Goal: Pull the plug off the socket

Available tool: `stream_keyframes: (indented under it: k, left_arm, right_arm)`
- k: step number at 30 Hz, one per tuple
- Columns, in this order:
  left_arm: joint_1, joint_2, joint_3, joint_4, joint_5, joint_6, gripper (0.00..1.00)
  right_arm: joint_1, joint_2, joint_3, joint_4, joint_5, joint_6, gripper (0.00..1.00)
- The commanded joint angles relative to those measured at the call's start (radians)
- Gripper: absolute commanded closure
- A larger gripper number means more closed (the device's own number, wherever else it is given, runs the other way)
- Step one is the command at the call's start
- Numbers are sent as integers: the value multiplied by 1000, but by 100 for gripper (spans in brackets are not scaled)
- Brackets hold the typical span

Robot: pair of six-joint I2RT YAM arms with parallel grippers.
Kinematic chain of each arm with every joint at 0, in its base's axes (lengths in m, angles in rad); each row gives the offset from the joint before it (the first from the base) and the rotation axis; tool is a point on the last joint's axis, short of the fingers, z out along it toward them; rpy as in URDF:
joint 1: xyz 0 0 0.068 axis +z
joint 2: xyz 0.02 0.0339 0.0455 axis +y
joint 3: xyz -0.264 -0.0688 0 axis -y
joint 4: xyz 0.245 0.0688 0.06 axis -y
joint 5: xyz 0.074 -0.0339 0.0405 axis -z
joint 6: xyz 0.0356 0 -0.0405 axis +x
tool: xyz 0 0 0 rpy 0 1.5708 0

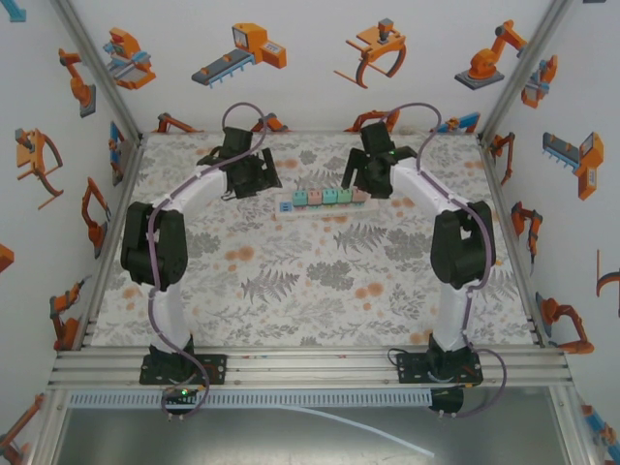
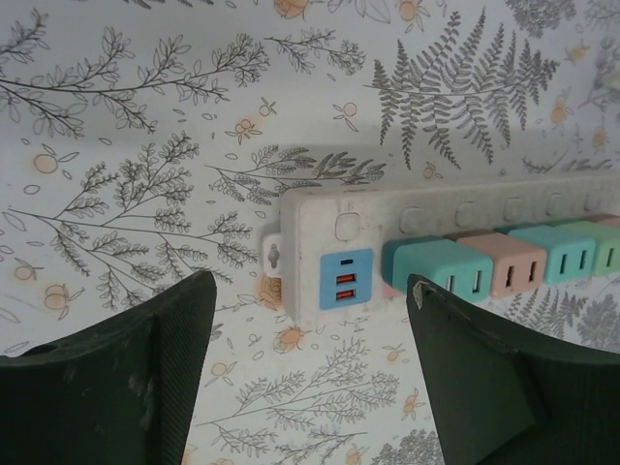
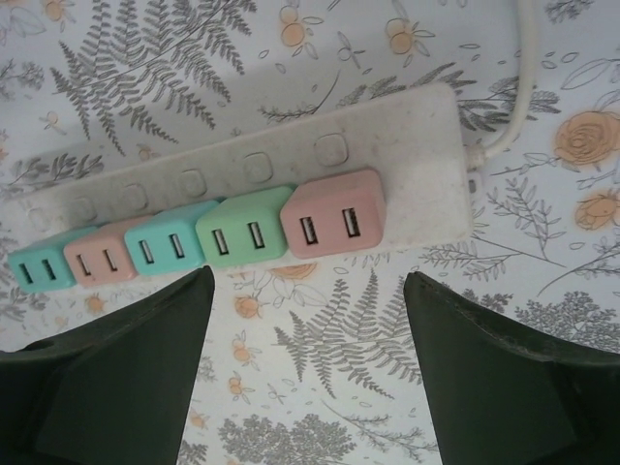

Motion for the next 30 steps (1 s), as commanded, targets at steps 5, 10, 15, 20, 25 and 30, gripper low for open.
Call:
stream_keyframes:
  k: [5, 10, 15, 20, 25, 30]
  left_arm:
    - [-14, 66, 39, -40, -25, -35, 33]
    - [-21, 98, 42, -40, -7, -30, 36]
    - [-31, 122, 44, -48, 28, -27, 39]
    - [-38, 115, 10, -50, 10, -34, 42]
    - [-45, 130, 11, -42, 27, -8, 42]
    - [-45, 139, 12, -43, 30, -9, 43]
  right_arm:
    - [-3, 0, 46, -15, 99, 13, 41]
    - [-2, 18, 94, -198, 210, 522, 49]
    - [-6, 204, 400, -502, 128, 709, 36]
    - [-4, 372, 657, -743, 128, 786, 34]
    - [-2, 399, 662, -728, 131, 809, 34]
    - [-2, 404, 638, -706, 129, 829, 47]
